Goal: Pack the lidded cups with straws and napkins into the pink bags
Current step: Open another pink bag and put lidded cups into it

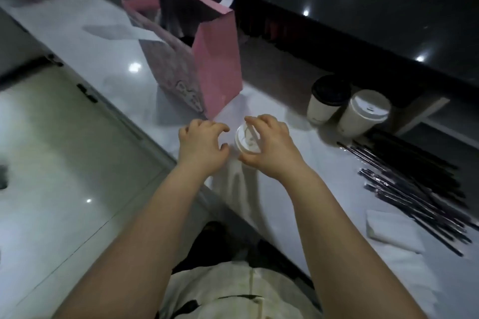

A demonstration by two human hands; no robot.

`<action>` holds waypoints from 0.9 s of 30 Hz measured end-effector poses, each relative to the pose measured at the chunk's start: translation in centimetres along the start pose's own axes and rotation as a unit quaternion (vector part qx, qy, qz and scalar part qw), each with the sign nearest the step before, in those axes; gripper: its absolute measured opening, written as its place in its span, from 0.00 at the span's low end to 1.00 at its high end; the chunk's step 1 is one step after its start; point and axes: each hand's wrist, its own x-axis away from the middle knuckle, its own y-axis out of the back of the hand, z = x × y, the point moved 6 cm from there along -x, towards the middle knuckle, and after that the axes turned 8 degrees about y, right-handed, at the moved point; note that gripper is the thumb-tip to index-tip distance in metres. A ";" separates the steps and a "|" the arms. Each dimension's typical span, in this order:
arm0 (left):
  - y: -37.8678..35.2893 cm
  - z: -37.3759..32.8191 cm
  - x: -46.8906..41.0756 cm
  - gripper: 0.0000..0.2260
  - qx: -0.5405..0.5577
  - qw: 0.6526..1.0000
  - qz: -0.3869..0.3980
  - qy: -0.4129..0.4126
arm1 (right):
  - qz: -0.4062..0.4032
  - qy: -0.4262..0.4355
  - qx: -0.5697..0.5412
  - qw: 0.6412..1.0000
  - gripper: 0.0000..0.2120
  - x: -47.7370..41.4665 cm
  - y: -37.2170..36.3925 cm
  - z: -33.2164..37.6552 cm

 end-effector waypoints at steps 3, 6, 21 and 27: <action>2.1 4.5 0.8 0.18 0.020 0.998 -0.033 0.044 | 0.019 0.041 0.006 0.999 0.37 -1.7 -2.0 3.4; 4.0 9.1 1.0 0.17 0.041 0.992 -0.066 0.095 | 0.030 0.072 0.002 0.997 0.37 -3.3 -4.0 6.6; 13.0 32.2 -7.8 0.19 -0.009 0.994 -0.075 0.084 | 0.017 0.092 0.022 0.995 0.37 -20.6 -15.8 23.3; 18.0 35.1 -15.7 0.21 -0.020 0.997 -0.066 0.030 | -0.052 0.098 0.033 0.993 0.38 -25.6 -13.2 28.7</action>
